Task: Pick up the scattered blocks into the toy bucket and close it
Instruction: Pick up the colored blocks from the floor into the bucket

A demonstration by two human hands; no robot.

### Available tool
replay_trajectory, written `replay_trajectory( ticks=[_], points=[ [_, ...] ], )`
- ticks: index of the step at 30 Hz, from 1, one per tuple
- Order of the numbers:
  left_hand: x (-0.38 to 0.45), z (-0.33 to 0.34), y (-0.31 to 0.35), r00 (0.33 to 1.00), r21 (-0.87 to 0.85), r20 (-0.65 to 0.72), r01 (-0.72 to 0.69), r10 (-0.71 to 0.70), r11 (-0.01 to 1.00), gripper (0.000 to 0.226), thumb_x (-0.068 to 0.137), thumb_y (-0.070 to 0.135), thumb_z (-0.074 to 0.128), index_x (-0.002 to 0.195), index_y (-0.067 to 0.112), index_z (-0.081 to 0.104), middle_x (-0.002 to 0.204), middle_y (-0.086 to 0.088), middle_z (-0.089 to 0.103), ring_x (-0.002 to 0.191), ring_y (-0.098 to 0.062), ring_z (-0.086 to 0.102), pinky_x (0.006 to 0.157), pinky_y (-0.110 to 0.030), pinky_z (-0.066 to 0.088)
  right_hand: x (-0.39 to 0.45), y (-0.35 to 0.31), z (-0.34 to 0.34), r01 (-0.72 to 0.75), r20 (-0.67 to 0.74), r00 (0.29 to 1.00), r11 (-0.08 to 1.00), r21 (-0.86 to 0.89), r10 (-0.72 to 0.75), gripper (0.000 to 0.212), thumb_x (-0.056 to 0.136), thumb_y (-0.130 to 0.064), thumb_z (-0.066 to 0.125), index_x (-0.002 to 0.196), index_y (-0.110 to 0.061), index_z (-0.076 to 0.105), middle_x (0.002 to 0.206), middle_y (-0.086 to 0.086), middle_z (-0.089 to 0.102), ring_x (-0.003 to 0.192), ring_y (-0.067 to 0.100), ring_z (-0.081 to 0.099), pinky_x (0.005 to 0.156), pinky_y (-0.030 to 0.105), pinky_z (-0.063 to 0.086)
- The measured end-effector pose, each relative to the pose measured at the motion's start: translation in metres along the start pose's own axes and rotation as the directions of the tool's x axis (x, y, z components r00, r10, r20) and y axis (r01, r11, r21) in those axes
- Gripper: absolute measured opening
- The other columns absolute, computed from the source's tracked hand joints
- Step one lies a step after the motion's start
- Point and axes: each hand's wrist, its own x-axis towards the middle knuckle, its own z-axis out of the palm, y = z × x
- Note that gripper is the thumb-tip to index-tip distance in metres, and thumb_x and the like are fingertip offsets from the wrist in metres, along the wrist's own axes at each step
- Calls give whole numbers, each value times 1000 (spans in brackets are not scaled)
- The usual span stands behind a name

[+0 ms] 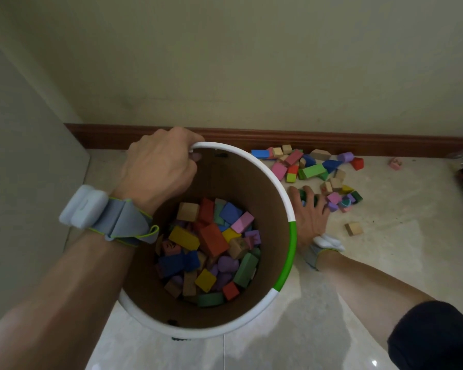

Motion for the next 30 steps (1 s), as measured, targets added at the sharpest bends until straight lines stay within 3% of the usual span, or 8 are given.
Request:
replay_trajectory(
  ticks=[3,9,13,20,23,26,28,30],
  points=[
    [-1,1,-1,1000,-3,-6,2,-2,1000,29,88,34,54,116,41,59,109,-8,65,98,-40,57,74,-40,40,-11,5,5,-27,46,999,997,-66,30,71,78,-72,52,140,-42,36,149,5,30,131,39,28,91,53,31],
    [1,2,-1,1000,2,-15,5,-5,1000,30,87,34,54,115,40,60,108,-11,64,97,-41,57,71,-38,36,-32,27,-6,74,-34,997,997,-23,-75,47,92,-62,43,127,-30,46,121,9,43,99,32,39,68,41,43],
    [0,2,-1,1000,6,-15,6,-6,1000,29,86,34,54,114,40,60,107,-12,65,97,-42,57,70,-38,35,-30,28,-21,195,-14,981,980,-26,-196,55,91,-61,23,117,-21,51,110,13,45,92,32,45,53,33,35],
    [-3,-1,2,1000,10,-21,13,-13,1000,30,87,34,53,117,37,60,108,-12,64,98,-41,57,74,-40,38,-30,25,-24,238,81,969,970,-50,-233,53,86,-60,23,112,-22,48,104,11,41,84,34,48,50,33,32],
    [-3,-1,3,1000,7,-10,23,-23,1000,32,87,34,53,118,37,59,111,-13,64,100,-41,57,78,-41,40,-33,22,-32,106,113,987,993,49,-111,51,84,-63,25,110,-26,49,104,8,43,87,33,51,57,33,34],
    [-2,-1,4,1000,16,2,22,-22,1000,32,88,34,52,119,37,59,111,-12,64,101,-40,57,77,-40,39,-25,11,-46,-142,144,984,960,240,109,36,88,-57,38,98,-27,56,94,5,47,85,34,58,65,32,37],
    [-3,-2,4,1000,21,6,25,-25,999,33,88,35,52,120,36,59,112,-12,64,101,-40,56,75,-39,38,-12,9,-56,-286,236,950,879,383,206,37,94,-55,45,93,-22,63,93,8,59,89,34,61,72,33,42],
    [-3,-4,5,1000,19,12,27,-27,999,33,89,35,52,121,35,59,113,-13,63,102,-40,56,77,-40,39,3,10,-72,-453,390,880,722,524,269,50,95,-61,48,95,-14,68,96,9,64,94,30,61,79,34,44]
  ],
)
